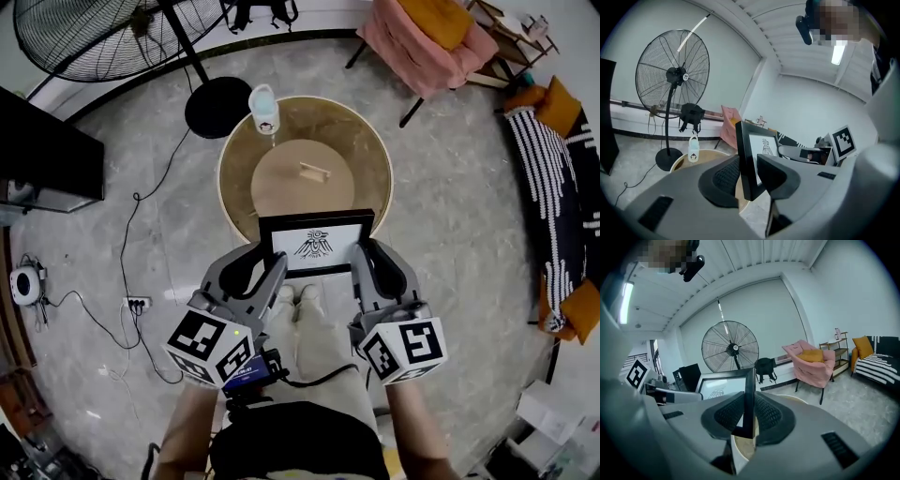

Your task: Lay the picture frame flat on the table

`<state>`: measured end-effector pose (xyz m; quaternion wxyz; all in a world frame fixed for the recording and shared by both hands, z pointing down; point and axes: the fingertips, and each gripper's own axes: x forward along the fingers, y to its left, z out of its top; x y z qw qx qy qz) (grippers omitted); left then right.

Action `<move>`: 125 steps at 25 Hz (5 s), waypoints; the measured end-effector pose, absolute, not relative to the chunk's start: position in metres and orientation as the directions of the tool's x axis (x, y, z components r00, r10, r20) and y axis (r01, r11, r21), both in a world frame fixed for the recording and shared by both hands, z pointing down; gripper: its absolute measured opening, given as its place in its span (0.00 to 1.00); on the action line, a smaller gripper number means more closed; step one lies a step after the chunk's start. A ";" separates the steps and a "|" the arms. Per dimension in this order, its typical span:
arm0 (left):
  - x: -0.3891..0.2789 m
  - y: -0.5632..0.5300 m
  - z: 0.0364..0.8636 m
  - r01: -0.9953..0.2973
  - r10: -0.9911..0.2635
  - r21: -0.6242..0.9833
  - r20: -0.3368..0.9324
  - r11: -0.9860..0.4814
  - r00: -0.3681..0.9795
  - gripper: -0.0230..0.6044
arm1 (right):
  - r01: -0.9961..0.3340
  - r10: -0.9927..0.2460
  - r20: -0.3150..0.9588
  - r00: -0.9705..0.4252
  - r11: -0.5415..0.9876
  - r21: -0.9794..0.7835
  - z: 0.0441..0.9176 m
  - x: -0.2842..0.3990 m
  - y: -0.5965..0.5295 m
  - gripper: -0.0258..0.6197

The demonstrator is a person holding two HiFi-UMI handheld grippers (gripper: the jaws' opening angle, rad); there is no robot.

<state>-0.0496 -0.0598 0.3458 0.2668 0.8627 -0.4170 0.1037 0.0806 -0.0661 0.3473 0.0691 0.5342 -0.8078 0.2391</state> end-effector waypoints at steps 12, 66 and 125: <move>-0.046 -0.057 0.452 -0.786 -0.589 0.419 0.520 -0.454 0.618 0.23 | -0.903 -0.763 0.493 -0.418 0.289 -0.318 0.455 0.083 -0.064 0.17; -0.046 -0.168 0.767 -0.866 -0.396 0.405 0.774 -0.293 0.495 0.27 | -0.951 -0.597 0.740 -0.310 0.180 -0.253 0.758 0.084 -0.175 0.18; -0.036 -0.079 0.295 -0.780 -0.705 0.075 0.383 -0.621 0.597 0.06 | -0.948 -0.893 0.321 -0.316 0.286 -0.138 0.309 0.103 -0.092 0.10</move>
